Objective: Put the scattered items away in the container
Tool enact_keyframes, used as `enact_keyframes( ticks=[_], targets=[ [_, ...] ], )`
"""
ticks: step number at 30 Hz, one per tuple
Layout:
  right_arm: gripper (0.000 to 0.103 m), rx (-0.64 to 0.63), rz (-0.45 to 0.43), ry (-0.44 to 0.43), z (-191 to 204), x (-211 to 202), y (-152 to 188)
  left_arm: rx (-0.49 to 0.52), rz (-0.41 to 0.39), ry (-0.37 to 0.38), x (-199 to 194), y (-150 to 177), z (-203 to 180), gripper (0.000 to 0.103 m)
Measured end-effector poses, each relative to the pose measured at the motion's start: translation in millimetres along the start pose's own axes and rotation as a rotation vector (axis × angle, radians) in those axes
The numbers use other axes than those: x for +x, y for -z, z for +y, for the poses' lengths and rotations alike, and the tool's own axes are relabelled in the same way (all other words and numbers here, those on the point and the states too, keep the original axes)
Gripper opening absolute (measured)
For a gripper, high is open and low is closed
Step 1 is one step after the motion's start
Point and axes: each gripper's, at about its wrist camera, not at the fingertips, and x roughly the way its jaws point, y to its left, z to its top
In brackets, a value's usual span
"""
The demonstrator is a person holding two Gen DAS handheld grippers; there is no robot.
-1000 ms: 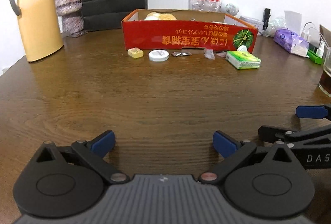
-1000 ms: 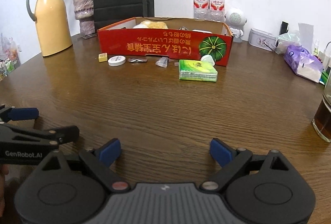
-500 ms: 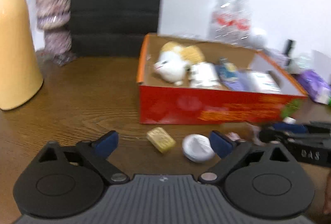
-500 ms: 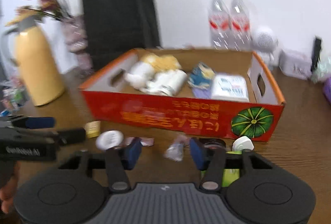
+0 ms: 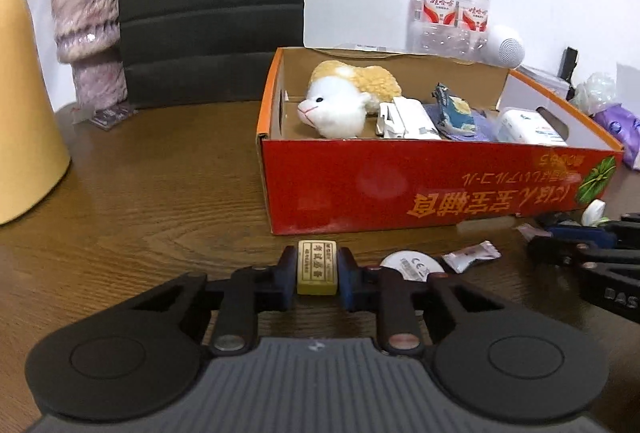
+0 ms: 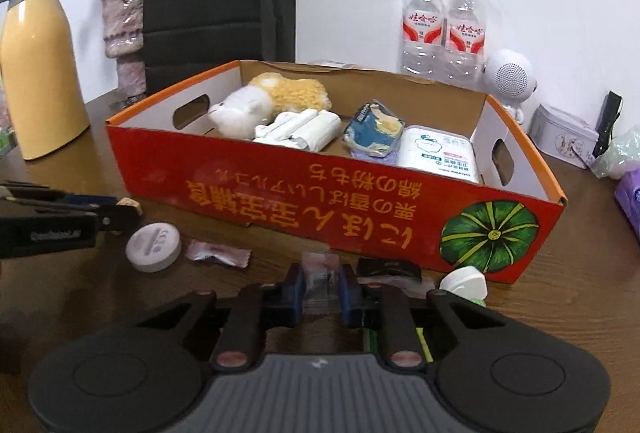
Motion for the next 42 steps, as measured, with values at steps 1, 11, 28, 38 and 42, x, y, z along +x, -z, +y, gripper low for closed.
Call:
enact_keyframes(
  ticks=[1,11,28,38,42],
  targets=[
    [0.017,0.011,0.001,-0.012,-1,-2,0,0.001,-0.005,-0.008,2,0,-1,0.023],
    [0.016,0.0,-0.126,-0.057,7,-64,3,0.004,-0.131,-0.078,-58,9,-15,0.021],
    [0.017,-0.046,-0.157,-0.082,8,-157,101,-0.189,-0.043,0.06,-158,86,-80,0.021],
    [0.017,0.008,-0.173,-0.144,-16,-165,108,-0.216,-0.024,-0.105,-153,74,-91,0.021],
    [0.017,-0.014,-0.18,-0.142,-9,-167,110,-0.195,-0.022,-0.125,-150,73,-99,0.021]
  ],
)
